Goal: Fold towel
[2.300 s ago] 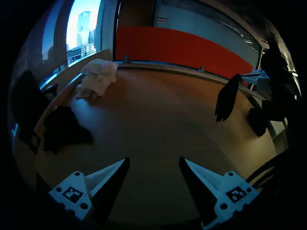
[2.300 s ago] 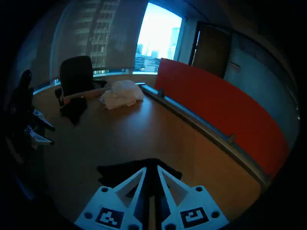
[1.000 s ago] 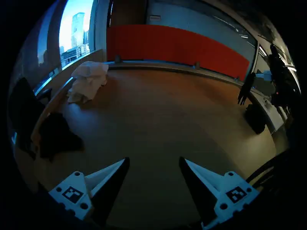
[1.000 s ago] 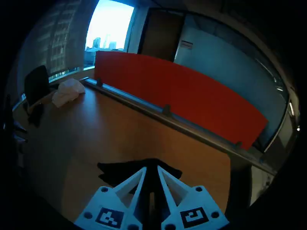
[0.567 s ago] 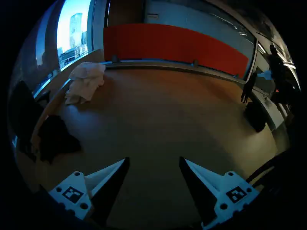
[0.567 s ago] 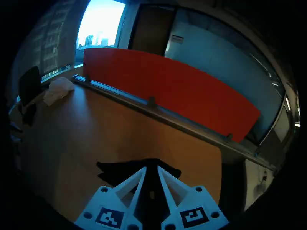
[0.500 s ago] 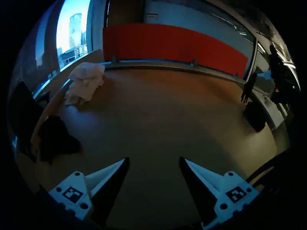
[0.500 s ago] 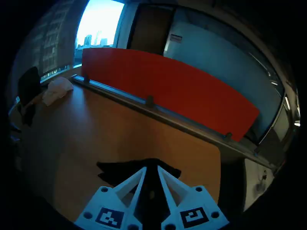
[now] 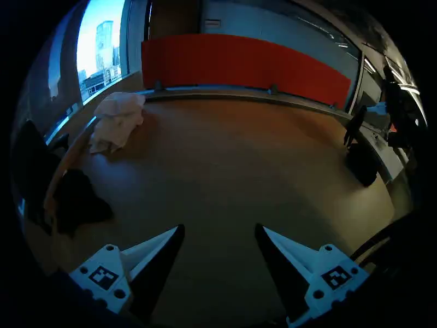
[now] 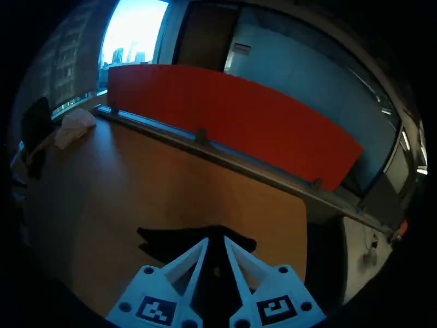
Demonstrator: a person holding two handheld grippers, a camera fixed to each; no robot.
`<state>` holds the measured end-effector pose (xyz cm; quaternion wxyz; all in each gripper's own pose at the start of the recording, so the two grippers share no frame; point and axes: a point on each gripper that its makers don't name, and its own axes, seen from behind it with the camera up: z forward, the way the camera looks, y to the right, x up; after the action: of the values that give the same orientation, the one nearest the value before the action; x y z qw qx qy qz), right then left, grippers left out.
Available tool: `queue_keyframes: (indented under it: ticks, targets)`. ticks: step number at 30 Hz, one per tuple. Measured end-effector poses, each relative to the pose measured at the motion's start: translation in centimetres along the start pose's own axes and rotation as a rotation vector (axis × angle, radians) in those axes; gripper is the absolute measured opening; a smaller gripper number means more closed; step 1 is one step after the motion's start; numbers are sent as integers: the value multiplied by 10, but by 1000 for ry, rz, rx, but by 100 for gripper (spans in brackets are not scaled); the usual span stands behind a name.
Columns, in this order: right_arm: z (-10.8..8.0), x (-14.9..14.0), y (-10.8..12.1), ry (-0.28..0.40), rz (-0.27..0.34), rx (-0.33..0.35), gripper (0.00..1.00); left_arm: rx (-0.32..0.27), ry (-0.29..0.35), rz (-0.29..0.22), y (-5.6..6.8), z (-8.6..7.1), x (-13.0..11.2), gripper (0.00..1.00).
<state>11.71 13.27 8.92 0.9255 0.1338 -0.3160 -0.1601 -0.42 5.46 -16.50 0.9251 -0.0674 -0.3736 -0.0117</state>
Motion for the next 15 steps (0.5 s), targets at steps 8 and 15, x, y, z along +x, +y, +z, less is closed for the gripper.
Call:
queue_keyframes:
  ticks: [8,15]
  targets:
    - [-17,-26,12,-23,26,-14,4,-11,1,13,5,1,3,95]
    - [-36,-64,24,-63,47,-36,4,-18,-1,21,7,0,2,95]
